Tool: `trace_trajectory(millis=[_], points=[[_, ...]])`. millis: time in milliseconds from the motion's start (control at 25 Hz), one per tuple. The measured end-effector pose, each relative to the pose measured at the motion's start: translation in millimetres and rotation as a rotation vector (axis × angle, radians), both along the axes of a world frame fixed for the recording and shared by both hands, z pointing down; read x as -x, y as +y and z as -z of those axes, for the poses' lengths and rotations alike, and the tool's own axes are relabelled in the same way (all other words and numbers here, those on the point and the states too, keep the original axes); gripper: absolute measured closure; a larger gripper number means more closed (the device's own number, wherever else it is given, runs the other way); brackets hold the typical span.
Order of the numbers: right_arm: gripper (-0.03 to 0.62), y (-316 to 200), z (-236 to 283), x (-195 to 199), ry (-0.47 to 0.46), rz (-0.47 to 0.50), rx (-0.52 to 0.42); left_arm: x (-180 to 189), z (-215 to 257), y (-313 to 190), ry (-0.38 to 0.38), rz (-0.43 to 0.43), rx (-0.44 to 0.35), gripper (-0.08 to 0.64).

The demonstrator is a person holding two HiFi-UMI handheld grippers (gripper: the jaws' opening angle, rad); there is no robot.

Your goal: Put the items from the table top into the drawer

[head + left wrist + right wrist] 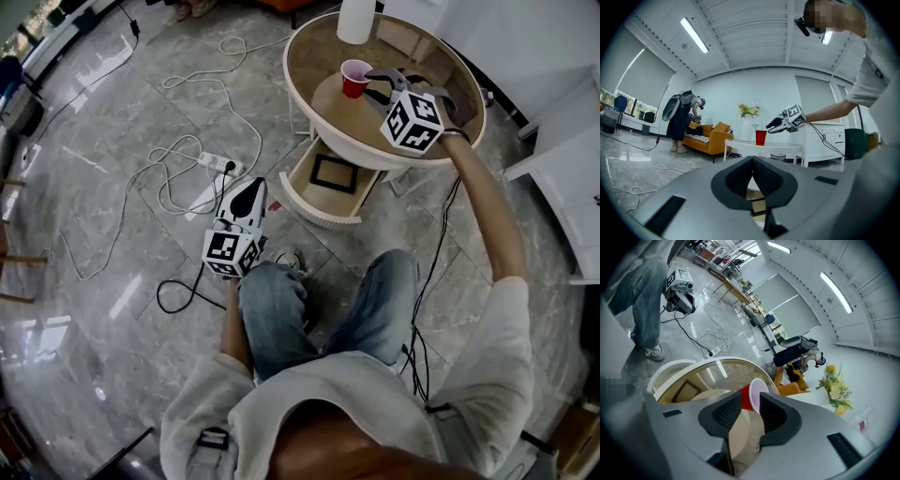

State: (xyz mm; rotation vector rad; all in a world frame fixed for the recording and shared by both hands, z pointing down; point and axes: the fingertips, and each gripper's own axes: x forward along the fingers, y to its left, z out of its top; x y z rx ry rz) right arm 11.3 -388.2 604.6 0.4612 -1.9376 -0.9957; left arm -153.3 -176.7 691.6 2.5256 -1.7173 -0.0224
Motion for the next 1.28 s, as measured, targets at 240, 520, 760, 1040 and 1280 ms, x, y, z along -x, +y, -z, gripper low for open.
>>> trace_trajectory(millis=[240, 520, 760, 1040, 1280], points=[[0.462, -13.7, -12.4, -0.1, 0.054, -0.013, 0.016, 1.6, -2.3, 0.2, 0.000, 0.000, 0.005, 0.545], [0.546, -13.0, -13.0, 2.1, 0.082, 0.004, -0.033, 7.9, -1.8, 1.0, 0.009, 0.015, -0.008, 0.545], [0.554, -4.7, -9.5, 1.3, 0.099, 0.025, -0.058, 4.6, -1.7, 1.1, 0.005, 0.011, -0.004, 0.545], [0.555, 34.4, 10.3, 21.0, 0.032, 0.109, -0.070, 4.9, 0.6, 4.6, 0.004, 0.016, -0.008, 0.545], [0.555, 97.1, 18.7, 57.7, -0.042, 0.261, -0.052, 2.0, 0.2, 6.3, -0.002, 0.014, -0.008, 0.545]])
